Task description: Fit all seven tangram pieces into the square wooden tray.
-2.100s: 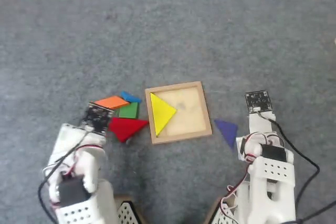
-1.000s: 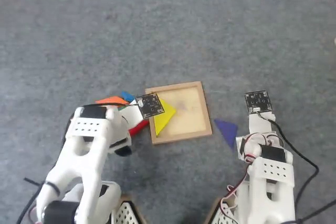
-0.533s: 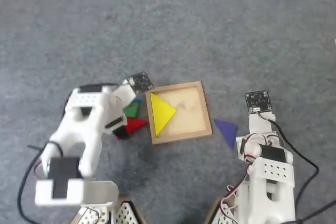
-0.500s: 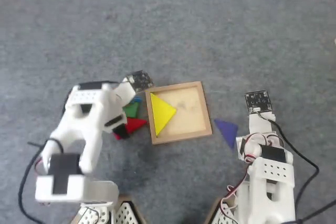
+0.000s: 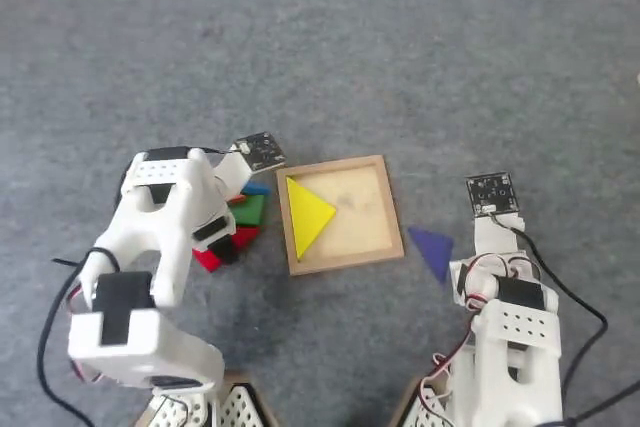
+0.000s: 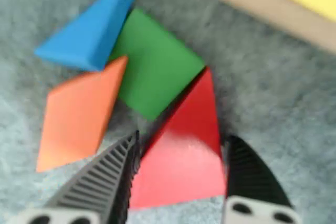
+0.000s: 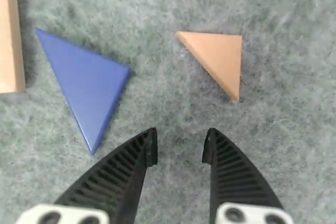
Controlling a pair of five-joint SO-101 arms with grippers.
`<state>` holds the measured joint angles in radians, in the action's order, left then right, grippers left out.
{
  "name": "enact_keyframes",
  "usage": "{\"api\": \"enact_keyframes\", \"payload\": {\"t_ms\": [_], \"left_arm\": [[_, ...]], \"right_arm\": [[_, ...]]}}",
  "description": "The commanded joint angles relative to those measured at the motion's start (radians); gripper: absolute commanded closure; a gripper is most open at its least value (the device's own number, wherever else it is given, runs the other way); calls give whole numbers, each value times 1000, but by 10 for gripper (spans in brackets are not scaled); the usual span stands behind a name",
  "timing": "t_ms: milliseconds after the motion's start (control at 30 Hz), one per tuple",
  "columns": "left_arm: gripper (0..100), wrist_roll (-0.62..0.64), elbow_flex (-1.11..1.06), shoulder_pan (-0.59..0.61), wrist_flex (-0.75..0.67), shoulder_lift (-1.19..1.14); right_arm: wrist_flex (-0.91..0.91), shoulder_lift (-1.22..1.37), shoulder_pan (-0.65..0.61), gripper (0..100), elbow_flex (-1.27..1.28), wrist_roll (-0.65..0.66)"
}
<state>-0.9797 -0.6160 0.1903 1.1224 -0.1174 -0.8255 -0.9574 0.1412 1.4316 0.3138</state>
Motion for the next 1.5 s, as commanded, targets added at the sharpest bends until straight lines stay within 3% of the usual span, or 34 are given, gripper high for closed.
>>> {"api": "enact_keyframes", "payload": {"t_ms": [0, 233, 433, 633, 767, 1000, 1200, 1333, 1467], "left_arm": [[728, 40, 85, 117, -34, -9], [728, 258, 220, 272, -100, -14], [728, 374, 217, 307, 15, -9], [728, 548, 292, 422, -110, 8], [726, 664, 302, 387, -106, 8], [724, 985, 302, 302, 158, 6], [726, 1226, 294, 361, 175, 6], [727, 1467, 277, 339, 247, 5], [726, 1626, 188, 272, 149, 5]], "right_arm": [[16, -19, 8, 845, -9, 12], [16, -19, 8, 845, -9, 12], [16, -19, 8, 845, -9, 12], [16, -19, 8, 845, -9, 12], [16, -19, 8, 845, -9, 12], [16, -19, 8, 846, -9, 12], [16, -22, 8, 846, -9, 12], [16, -25, 10, 845, -9, 12], [13, -27, 13, 845, -9, 14]]}}
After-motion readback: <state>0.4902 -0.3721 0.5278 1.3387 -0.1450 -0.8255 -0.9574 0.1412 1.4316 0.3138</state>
